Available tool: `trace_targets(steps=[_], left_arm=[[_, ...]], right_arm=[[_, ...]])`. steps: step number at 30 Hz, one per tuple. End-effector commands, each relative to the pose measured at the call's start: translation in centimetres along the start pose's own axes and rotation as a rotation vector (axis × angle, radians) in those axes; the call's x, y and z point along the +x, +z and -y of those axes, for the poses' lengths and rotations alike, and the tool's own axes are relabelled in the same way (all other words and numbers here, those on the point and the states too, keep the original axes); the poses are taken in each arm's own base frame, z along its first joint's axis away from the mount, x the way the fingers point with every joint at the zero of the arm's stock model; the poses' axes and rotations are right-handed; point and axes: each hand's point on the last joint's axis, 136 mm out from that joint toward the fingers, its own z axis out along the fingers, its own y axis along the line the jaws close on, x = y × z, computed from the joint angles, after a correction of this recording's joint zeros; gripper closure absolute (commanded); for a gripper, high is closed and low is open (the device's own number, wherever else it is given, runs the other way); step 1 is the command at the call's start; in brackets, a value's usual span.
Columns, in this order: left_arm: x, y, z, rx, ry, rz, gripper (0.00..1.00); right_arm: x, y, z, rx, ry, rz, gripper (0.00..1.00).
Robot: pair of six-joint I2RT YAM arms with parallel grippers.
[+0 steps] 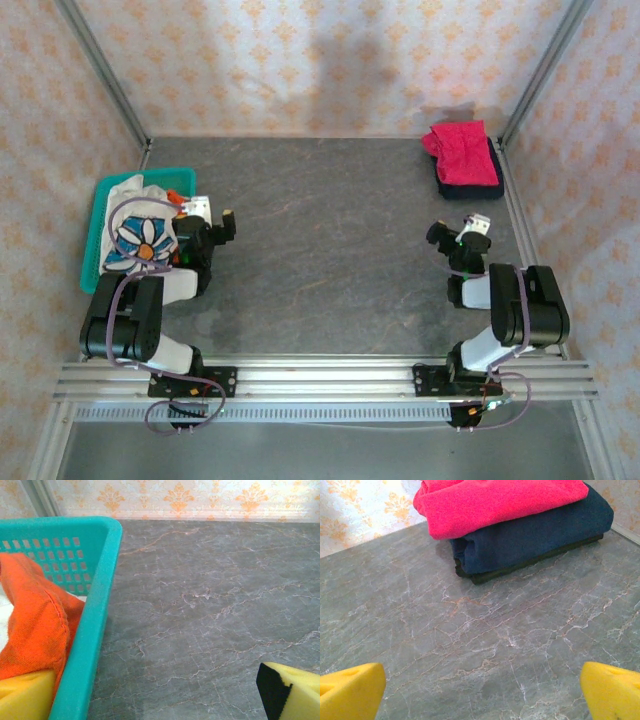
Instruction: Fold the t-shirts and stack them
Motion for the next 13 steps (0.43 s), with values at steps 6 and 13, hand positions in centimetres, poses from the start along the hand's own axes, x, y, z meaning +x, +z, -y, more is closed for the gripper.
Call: trace_targets(steps=[6, 13], left_arm=[[1.70, 0.16, 0.84, 0.025, 0.001, -0.053, 0.00], [1.60, 0.15, 0.83, 0.025, 0.000, -0.050, 0.00]], right_arm=[[-1.44, -0.10, -0.04, 0.008, -0.009, 0.056, 0.01], [-1.61, -0.18, -0.05, 0.006, -0.006, 0.071, 0.01]])
